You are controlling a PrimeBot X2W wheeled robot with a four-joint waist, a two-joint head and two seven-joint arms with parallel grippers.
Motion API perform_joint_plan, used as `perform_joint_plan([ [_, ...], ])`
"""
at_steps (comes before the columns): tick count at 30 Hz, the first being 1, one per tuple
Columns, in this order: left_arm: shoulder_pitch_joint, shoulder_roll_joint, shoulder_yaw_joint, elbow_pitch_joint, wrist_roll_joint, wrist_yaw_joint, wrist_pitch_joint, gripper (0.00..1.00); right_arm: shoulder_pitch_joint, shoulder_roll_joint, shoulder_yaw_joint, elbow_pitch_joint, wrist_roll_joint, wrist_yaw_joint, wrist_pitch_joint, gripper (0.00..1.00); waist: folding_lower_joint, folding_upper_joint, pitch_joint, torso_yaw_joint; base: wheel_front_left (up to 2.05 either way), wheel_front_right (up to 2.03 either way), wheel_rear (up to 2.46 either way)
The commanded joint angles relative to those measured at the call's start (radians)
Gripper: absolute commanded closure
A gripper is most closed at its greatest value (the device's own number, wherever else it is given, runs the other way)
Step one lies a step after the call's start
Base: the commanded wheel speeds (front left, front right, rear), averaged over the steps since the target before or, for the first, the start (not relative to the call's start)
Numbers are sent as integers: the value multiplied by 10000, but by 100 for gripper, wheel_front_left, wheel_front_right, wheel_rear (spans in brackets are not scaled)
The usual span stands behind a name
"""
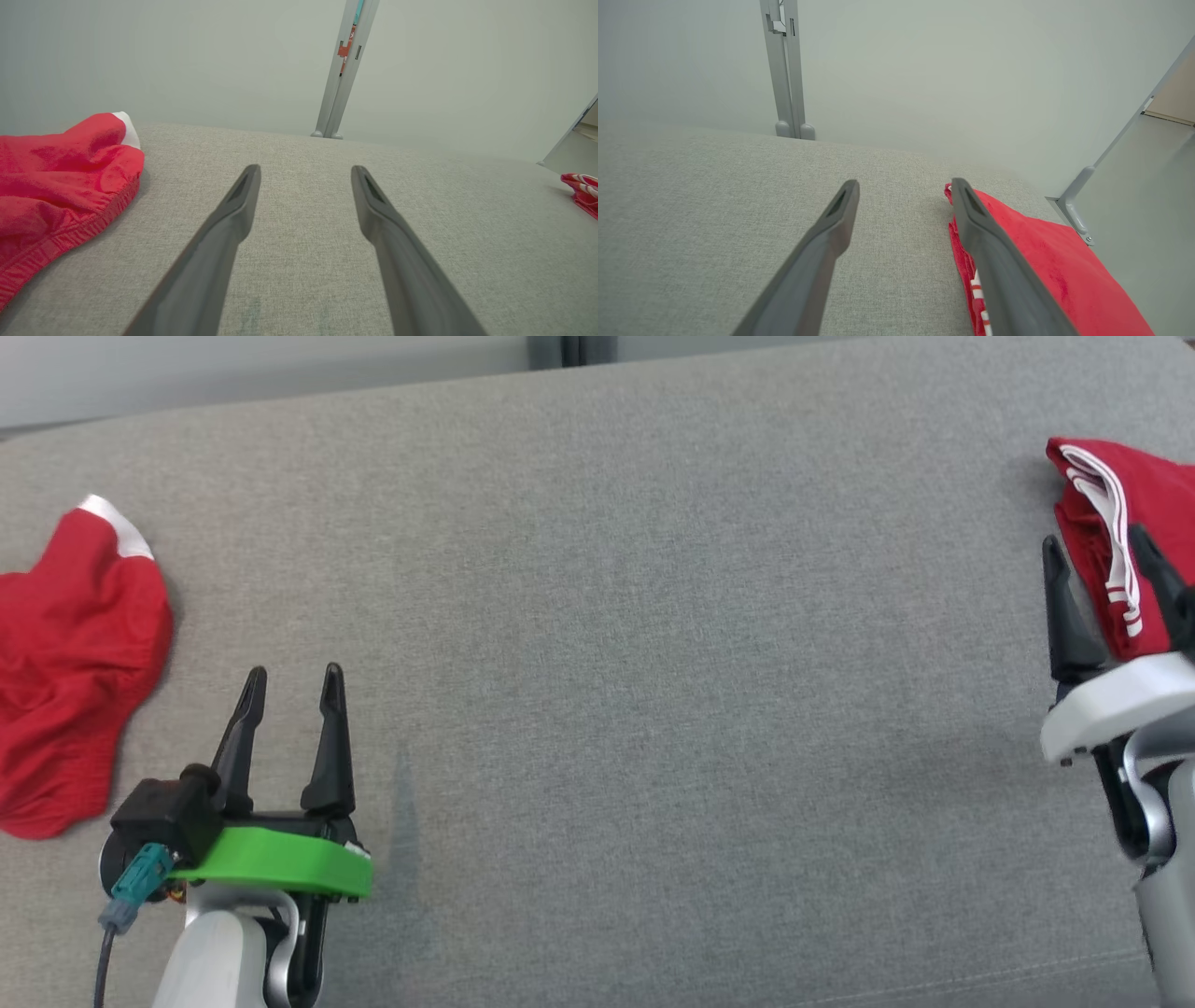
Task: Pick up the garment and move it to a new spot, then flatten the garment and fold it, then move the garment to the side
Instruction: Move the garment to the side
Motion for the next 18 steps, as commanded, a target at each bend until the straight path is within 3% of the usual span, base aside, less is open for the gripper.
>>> perform_joint_plan([
  [1,243,-20,111,63,50,-25,-28,0,465,158,-98,-283,78,-19,-116,0,0,0,-1072,708,0,0,0],
  [7,808,-160,346,348,72,-28,-29,0,2060,858,13,-1243,297,-19,-378,0,0,0,-1719,977,0,0,0],
  [18,1459,-290,613,631,158,-31,-29,0,3409,1604,156,-1343,446,-19,-496,0,0,0,-2349,1097,0,0,0],
])
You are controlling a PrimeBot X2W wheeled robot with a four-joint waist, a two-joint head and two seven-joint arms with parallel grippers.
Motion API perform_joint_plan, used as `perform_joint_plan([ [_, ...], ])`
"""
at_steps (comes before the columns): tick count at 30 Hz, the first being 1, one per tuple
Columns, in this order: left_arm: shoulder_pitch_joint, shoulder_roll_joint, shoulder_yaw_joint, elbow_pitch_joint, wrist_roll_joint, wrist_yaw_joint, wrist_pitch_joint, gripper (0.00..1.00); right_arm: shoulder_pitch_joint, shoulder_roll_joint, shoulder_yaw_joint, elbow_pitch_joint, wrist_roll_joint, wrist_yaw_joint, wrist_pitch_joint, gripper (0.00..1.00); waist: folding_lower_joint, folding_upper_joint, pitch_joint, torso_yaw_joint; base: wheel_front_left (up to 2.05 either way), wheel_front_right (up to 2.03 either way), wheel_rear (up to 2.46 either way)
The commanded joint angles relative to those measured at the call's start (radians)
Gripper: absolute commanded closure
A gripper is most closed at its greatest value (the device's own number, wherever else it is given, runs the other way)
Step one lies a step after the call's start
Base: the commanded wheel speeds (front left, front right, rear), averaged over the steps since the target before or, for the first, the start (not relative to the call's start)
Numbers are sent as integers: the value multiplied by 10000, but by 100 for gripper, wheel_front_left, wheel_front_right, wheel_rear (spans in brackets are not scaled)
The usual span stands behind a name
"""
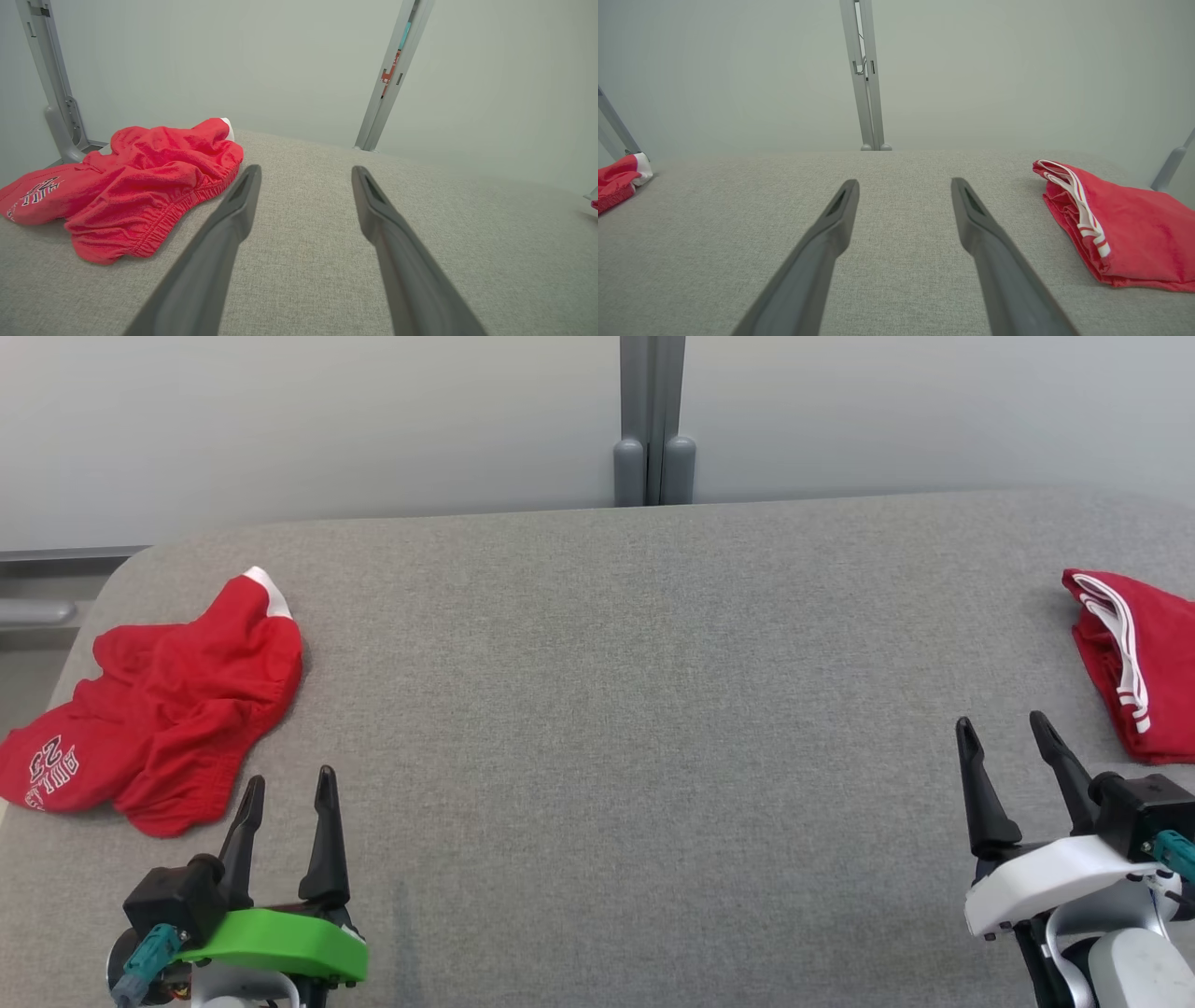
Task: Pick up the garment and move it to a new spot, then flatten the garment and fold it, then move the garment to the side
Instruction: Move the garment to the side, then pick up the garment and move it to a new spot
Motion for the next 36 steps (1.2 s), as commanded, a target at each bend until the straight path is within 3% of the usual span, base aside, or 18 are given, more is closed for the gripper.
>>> perform_joint_plan([
  [1,134,-18,61,-4,87,-24,-29,0,156,49,23,24,-17,-19,-22,0,0,0,-134,106,0,0,0],
  [11,-70,-71,122,-86,142,-22,-29,0,274,97,-3,63,60,-19,98,0,0,0,-105,168,0,0,0],
  [17,-201,-101,-5,-87,135,-23,-29,0,361,158,32,136,70,-19,188,0,0,0,-132,624,0,0,0],
  [36,6,17,161,-141,198,-22,-17,0,372,200,372,98,5,-19,25,0,0,0,4,4097,0,0,0],
])
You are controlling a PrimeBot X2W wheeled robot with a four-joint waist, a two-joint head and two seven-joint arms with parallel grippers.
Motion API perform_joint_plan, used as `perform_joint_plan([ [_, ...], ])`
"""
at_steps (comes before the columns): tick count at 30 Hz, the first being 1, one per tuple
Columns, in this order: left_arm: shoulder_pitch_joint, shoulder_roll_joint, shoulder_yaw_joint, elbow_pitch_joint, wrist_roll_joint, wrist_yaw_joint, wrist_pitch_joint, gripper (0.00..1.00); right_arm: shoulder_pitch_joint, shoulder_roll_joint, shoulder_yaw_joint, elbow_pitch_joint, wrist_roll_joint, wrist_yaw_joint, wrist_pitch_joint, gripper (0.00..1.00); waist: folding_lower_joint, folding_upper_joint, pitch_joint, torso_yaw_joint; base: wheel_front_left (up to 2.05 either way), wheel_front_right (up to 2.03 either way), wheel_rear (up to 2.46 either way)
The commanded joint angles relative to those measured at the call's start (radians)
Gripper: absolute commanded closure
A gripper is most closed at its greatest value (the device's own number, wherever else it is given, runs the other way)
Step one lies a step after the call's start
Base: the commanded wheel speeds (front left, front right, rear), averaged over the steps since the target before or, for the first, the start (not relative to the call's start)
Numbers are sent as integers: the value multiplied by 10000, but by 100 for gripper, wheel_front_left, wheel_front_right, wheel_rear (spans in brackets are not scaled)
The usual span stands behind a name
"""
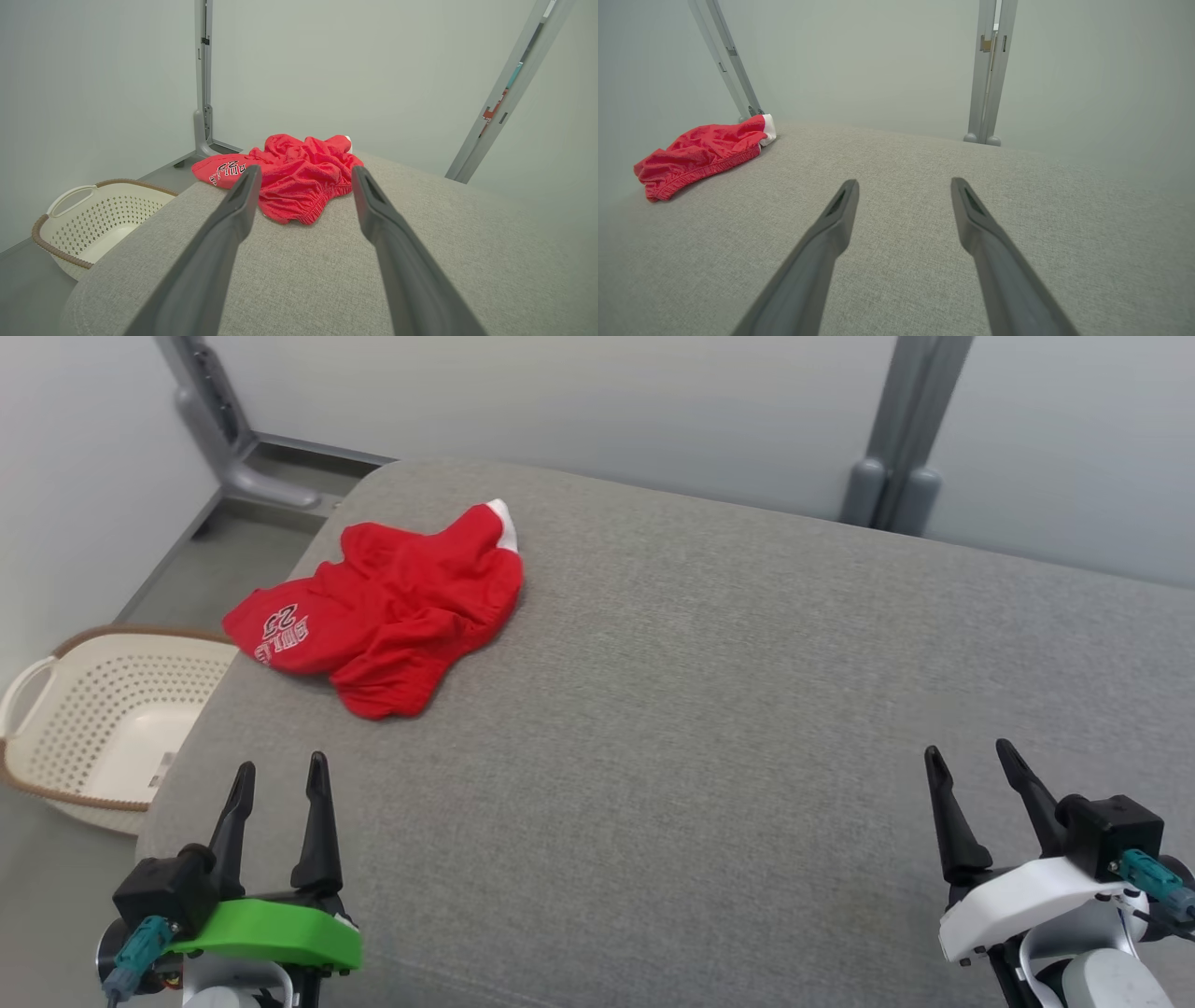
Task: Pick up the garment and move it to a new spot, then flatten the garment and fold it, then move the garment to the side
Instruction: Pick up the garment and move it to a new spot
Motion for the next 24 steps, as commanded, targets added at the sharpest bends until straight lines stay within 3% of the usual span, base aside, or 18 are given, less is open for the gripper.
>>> perform_joint_plan([
  [1,155,32,53,-10,64,-13,-2,0,30,-11,4,-19,-36,-19,-13,0,0,0,14,1029,0,0,0],
  [10,254,-15,156,33,60,-16,-2,0,-101,-94,212,86,91,-19,-9,0,0,0,-1,1801,0,0,0],
  [24,-180,-123,75,323,-61,-15,-2,0,-96,-123,367,2,90,-19,82,0,0,0,208,1784,0,0,0],
])
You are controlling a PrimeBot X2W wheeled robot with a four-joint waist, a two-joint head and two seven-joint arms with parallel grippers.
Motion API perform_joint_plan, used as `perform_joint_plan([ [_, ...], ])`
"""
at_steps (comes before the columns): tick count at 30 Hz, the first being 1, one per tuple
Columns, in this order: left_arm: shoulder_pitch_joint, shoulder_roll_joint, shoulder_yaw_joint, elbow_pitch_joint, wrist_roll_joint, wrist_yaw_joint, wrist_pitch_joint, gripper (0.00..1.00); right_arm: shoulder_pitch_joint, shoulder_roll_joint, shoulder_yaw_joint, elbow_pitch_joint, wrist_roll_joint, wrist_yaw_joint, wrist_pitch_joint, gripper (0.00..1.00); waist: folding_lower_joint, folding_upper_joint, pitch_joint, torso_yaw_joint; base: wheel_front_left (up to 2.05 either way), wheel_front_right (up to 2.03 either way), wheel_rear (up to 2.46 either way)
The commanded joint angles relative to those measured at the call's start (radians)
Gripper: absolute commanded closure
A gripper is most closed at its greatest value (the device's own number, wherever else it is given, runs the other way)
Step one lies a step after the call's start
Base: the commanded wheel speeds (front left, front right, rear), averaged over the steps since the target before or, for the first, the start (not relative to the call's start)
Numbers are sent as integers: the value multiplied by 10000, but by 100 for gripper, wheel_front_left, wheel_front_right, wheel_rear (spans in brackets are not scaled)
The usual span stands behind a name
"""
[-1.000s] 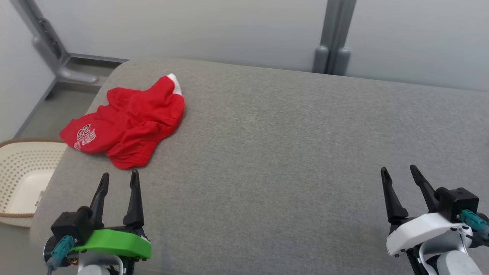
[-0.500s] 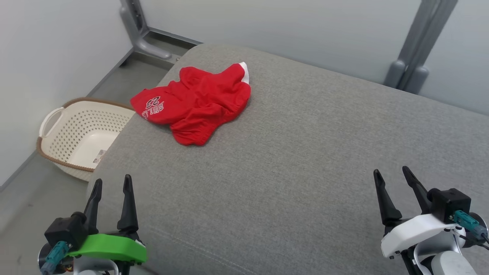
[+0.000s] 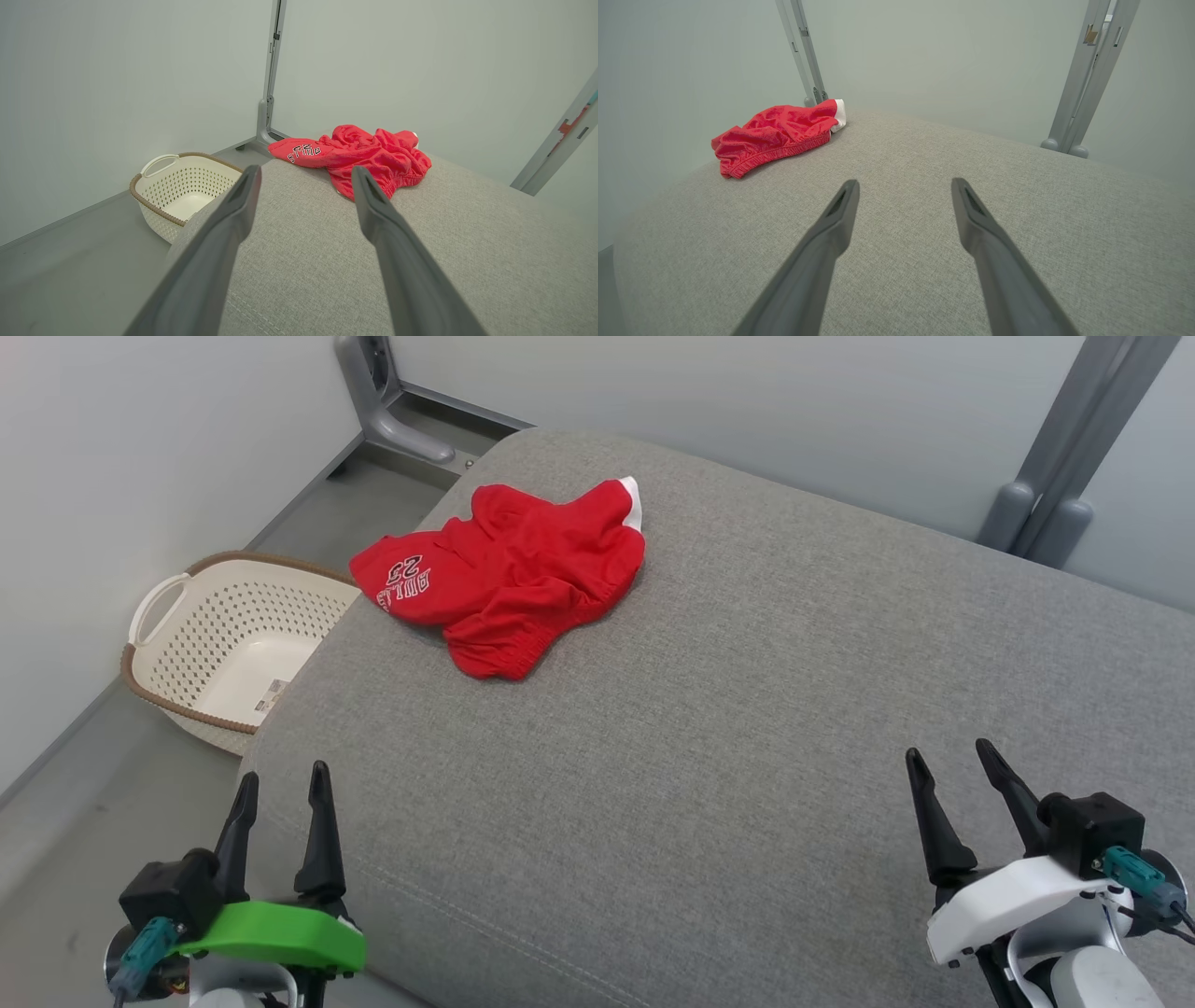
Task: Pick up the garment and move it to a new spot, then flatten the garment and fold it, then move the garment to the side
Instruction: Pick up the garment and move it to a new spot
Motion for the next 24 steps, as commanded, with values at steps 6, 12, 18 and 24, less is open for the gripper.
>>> perform_joint_plan([
  [6,-1290,138,-432,868,-247,-15,247,0,-107,-171,50,-185,35,-19,180,0,0,0,303,-219,0,0,0],
  [12,-3225,225,-836,2428,-1269,-15,1094,0,-457,-485,181,-700,-137,-19,638,0,0,0,1126,-738,0,0,0],
  [18,-5299,489,-620,4378,-2557,-15,2057,0,-1066,-976,509,-1309,-170,-19,1135,0,0,0,2235,-1764,0,0,0],
  [24,-6946,931,27,6089,-3428,147,3257,0,-1479,-1278,789,-1785,-154,-19,1411,0,0,0,3076,-2813,0,0,0],
])
